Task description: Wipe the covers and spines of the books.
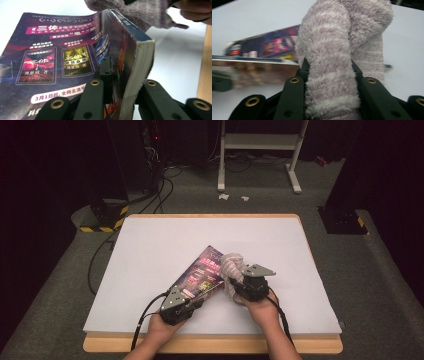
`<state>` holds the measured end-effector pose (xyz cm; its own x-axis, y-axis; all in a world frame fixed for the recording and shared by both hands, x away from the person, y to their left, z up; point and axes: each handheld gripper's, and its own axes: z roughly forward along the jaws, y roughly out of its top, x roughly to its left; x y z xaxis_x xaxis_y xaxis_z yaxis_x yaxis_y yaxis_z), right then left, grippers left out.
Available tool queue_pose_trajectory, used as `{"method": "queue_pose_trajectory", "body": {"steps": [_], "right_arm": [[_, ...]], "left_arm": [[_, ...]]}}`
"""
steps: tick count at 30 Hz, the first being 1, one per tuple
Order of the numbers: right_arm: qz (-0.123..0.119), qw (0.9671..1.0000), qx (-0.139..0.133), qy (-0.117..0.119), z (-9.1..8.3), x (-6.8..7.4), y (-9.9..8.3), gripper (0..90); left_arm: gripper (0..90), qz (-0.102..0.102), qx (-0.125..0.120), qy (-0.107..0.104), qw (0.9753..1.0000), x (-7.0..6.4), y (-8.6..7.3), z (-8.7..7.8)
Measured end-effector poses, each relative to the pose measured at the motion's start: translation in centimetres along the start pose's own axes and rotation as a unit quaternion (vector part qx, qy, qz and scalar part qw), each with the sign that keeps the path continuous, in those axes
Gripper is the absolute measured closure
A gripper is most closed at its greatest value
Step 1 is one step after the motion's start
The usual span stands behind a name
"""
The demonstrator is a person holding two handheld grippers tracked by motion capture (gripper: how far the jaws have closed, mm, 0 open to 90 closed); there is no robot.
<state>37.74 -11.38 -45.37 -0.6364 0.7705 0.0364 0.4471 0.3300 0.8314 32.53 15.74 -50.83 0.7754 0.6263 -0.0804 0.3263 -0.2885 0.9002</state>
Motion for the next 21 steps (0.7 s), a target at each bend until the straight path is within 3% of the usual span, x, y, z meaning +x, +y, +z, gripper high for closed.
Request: {"method": "queue_pose_trajectory", "body": {"steps": [8, 12, 17, 21], "right_arm": [[-0.023, 0.9979, -0.016, 0.058, -0.5, 3.8, 0.8, 67.7], [-0.046, 0.997, -0.019, 0.059, -0.4, 5.2, 1.2, 67.7], [-0.046, 0.998, -0.015, 0.041, -0.2, 4.6, 1.1, 67.6], [-0.026, 0.9995, -0.003, 0.019, 0.2, 2.8, 0.5, 67.6]], "left_arm": [[78.7, 0.001, 0.0, 0.0, 1.0, 0.0, 0.0, 0.0], [79.1, 0.0, 0.001, 0.0, 1.0, 0.0, 0.0, 0.0], [79.0, 0.003, 0.003, 0.001, 1.0, 0.0, 0.0, 0.0], [78.9, 0.005, 0.005, 0.001, 1.0, -0.1, 0.0, 0.1]]}}
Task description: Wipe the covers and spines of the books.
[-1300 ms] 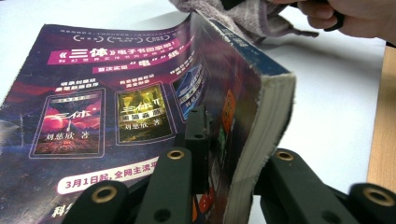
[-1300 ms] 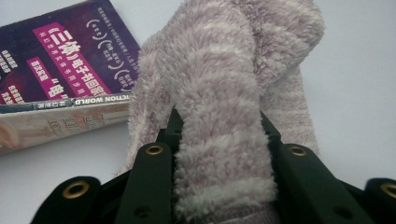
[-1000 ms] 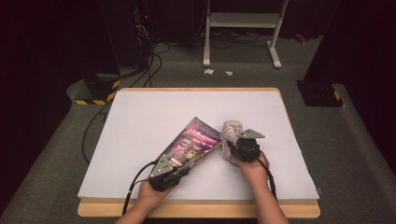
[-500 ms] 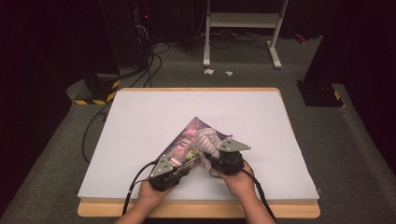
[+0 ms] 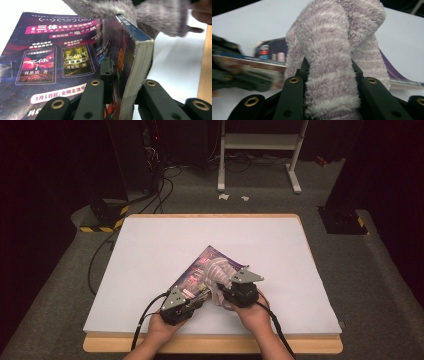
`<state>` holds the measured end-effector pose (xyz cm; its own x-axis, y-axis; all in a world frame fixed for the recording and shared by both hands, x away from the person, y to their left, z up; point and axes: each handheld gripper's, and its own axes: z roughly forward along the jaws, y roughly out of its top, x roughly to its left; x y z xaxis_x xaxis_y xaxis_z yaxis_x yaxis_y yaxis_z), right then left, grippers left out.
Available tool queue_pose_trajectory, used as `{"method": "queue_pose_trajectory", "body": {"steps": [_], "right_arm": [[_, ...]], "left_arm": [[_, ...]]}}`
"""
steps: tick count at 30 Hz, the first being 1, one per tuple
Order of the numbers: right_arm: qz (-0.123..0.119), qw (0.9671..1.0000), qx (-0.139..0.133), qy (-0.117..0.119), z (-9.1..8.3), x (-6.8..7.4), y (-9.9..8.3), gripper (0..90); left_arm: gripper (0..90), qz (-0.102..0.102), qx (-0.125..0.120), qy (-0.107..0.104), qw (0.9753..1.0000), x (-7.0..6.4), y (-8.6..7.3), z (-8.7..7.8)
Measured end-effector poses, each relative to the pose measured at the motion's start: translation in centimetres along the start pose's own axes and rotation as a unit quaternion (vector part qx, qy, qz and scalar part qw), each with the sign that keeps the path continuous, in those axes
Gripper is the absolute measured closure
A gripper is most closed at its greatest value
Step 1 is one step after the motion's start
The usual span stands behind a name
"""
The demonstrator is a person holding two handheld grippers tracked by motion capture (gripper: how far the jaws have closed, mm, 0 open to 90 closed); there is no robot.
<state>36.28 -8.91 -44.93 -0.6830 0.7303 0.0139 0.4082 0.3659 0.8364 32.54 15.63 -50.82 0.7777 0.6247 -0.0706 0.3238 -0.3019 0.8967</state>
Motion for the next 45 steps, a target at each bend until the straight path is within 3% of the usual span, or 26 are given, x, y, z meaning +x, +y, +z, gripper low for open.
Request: {"method": "queue_pose_trajectory", "body": {"steps": [7, 13, 18, 26, 32, 38, 42, 45], "right_arm": [[0.041, 0.9977, 0.02, -0.051, 1.0, -4.0, -1.0, 67.6], [0.03, 0.9955, 0.031, -0.084, 1.6, -5.0, -1.0, 67.6], [0.047, 0.9916, 0.049, -0.11, 2.2, -6.8, -1.4, 67.7], [0.053, 0.9869, 0.064, -0.138, 2.7, -8.3, -1.9, 67.8], [0.057, 0.9854, 0.068, -0.146, 2.9, -8.6, -2.0, 67.7], [0.047, 0.9861, 0.061, -0.147, 2.6, -8.1, -1.7, 68.1], [0.022, 0.9901, 0.053, -0.128, 2.0, -6.5, -1.1, 68.2], [-0.006, 0.995, 0.042, -0.09, 1.4, -4.3, -0.5, 68.2]], "left_arm": [[77.5, 0.0, 0.002, -0.002, 1.0, 0.0, 0.0, 0.0], [76.2, 0.003, 0.004, -0.002, 1.0, -0.1, 0.1, 0.1], [74.3, 0.01, 0.013, 0.003, 0.9999, -0.3, 0.1, 0.1], [69.5, 0.011, 0.05, 0.004, 0.9987, -0.6, 0.0, -0.6], [70.8, 0.007, 0.054, 0.011, 0.9985, -0.5, -0.4, -1.1], [82.1, 0.007, 0.025, 0.012, 0.9996, 0.0, -0.4, -1.5], [83.1, 0.002, 0.015, 0.007, 0.9999, 0.3, -0.4, -1.7], [83.2, 0.002, 0.013, 0.007, 0.9999, 0.3, -0.5, -1.6]]}}
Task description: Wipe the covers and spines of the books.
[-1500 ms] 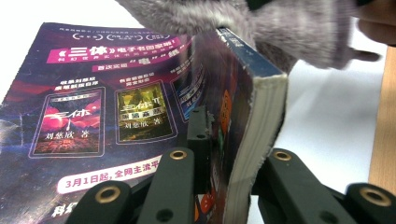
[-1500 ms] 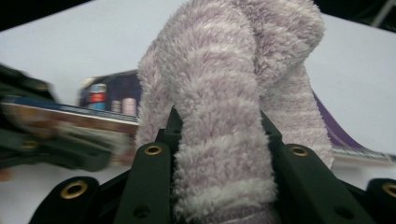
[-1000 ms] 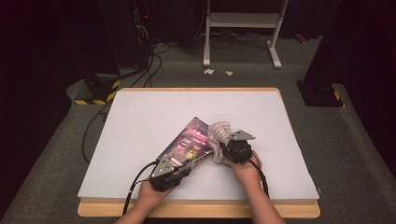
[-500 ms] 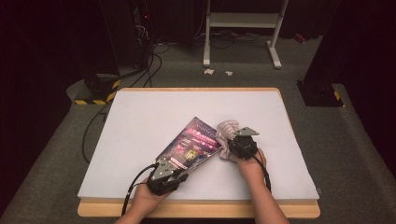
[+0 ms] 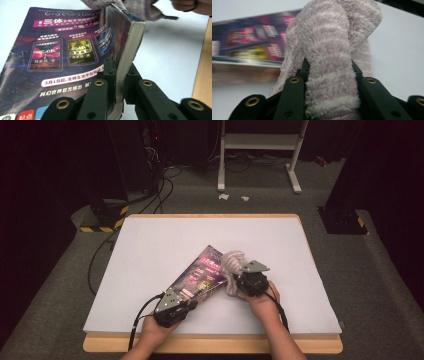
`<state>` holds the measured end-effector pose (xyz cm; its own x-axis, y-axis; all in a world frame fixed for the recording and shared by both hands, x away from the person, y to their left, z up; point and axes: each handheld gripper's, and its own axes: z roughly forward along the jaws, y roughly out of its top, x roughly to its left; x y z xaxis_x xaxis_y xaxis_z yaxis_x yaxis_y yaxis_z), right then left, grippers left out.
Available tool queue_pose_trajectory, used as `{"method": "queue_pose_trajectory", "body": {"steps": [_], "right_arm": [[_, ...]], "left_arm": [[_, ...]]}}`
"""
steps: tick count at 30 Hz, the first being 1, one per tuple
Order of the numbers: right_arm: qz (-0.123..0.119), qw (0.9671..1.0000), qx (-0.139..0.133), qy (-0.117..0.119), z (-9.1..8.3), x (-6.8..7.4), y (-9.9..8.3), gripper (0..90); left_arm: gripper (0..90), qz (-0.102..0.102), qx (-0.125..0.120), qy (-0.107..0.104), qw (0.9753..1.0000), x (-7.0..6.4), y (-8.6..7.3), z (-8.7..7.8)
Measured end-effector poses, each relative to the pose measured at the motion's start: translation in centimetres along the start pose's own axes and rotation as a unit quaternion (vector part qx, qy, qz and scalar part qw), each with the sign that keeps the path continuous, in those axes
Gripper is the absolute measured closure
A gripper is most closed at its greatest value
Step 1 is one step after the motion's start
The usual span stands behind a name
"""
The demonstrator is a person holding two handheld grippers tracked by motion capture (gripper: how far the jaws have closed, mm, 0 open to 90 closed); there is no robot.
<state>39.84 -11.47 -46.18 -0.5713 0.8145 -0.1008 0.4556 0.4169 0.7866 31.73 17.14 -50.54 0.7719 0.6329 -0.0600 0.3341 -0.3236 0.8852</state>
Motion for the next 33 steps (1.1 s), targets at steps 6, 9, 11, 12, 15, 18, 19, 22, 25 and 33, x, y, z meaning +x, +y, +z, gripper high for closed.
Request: {"method": "queue_pose_trajectory", "body": {"steps": [6, 9, 11, 12, 15, 18, 19, 22, 25, 33], "right_arm": [[-0.052, 0.995, -0.026, 0.082, -2.1, 5.0, 1.1, 68.3], [-0.066, 0.9914, -0.036, 0.107, -2.8, 6.9, 1.5, 68.3], [-0.071, 0.9895, -0.042, 0.119, -3.1, 7.9, 1.7, 68.3], [-0.074, 0.9885, -0.044, 0.124, -3.3, 8.3, 1.7, 68.3], [-0.078, 0.9865, -0.049, 0.136, -3.6, 9.3, 1.8, 68.2], [-0.083, 0.985, -0.052, 0.142, -3.8, 9.9, 1.9, 68.3], [-0.086, 0.9851, -0.052, 0.139, -3.9, 10.0, 1.9, 68.2], [-0.085, 0.9867, -0.049, 0.13, -3.7, 9.7, 1.9, 68.2], [-0.081, 0.989, -0.045, 0.116, -3.2, 8.9, 1.9, 68.2], [-0.048, 0.996, -0.026, 0.071, -1.7, 5.3, 1.6, 68.2]], "left_arm": [[83.2, 0.002, -0.003, -0.001, 1.0, 0.0, -0.1, 0.1], [83.2, 0.002, -0.004, 0.0, 1.0, 0.0, -0.1, 0.1], [83.2, 0.002, -0.005, 0.001, 1.0, 0.0, -0.1, 0.1], [83.2, 0.001, -0.006, 0.001, 1.0, 0.0, -0.1, 0.1], [83.2, 0.002, -0.007, 0.002, 1.0, 0.0, -0.1, 0.1], [83.2, 0.001, -0.007, 0.002, 1.0, -0.1, -0.1, 0.1], [83.2, 0.001, -0.008, 0.002, 1.0, -0.1, -0.1, 0.1], [83.2, 0.001, -0.008, 0.002, 1.0, -0.1, -0.1, 0.1], [83.2, -0.003, -0.008, 0.001, 1.0, 0.0, -0.1, 0.1], [83.2, -0.009, -0.011, -0.001, 0.9999, 0.1, -0.1, 0.1]]}}
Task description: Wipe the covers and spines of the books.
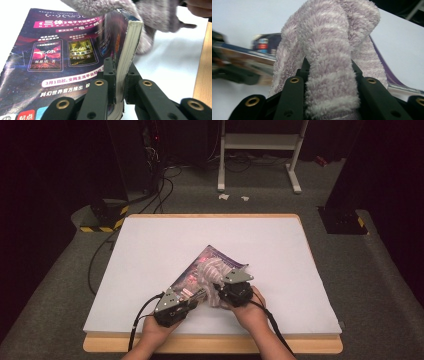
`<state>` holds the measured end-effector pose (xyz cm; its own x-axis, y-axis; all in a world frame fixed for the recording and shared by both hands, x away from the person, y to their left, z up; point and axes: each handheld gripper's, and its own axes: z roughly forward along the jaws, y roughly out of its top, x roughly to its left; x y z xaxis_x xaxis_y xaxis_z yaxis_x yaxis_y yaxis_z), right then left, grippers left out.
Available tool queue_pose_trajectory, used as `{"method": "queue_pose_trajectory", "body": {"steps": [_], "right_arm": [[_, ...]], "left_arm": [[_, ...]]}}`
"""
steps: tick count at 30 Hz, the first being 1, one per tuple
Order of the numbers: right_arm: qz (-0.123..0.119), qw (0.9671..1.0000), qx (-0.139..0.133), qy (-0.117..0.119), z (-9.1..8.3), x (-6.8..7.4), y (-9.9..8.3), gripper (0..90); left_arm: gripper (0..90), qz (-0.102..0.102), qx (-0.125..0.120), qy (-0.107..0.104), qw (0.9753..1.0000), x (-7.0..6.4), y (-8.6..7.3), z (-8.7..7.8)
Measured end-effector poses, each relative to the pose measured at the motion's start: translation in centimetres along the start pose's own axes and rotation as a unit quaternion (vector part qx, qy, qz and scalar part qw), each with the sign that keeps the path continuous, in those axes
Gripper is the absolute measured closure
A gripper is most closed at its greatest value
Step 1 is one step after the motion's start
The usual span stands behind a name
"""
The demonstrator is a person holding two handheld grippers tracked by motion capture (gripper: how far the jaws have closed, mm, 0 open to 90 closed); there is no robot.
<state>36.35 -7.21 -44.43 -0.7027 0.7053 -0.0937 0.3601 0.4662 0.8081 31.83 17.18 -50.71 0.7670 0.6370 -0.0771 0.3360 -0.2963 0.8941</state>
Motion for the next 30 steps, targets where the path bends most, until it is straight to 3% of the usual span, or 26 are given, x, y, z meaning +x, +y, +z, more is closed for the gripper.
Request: {"method": "queue_pose_trajectory", "body": {"steps": [8, 14, 19, 24, 30], "right_arm": [[0.045, 0.9966, 0.033, -0.06, 1.0, -5.2, -1.4, 68.2], [0.087, 0.9886, 0.058, -0.108, 1.9, -9.3, -2.8, 68.2], [0.114, 0.9812, 0.073, -0.137, 2.7, -11.9, -3.6, 68.2], [0.127, 0.977, 0.086, -0.148, 3.2, -13.2, -3.8, 68.2], [0.106, 0.9808, 0.072, -0.147, 2.7, -11.8, -3.3, 68.3]], "left_arm": [[83.1, 0.002, 0.001, 0.001, 1.0, -0.1, 0.0, 0.0], [83.1, 0.006, 0.002, 0.001, 1.0, -0.1, 0.0, 0.1], [83.1, 0.005, 0.001, 0.0, 1.0, -0.1, 0.0, 0.1], [83.1, 0.001, -0.001, -0.002, 1.0, 0.0, 0.0, 0.0], [83.1, -0.001, -0.002, -0.003, 1.0, 0.1, -0.1, 0.0]]}}
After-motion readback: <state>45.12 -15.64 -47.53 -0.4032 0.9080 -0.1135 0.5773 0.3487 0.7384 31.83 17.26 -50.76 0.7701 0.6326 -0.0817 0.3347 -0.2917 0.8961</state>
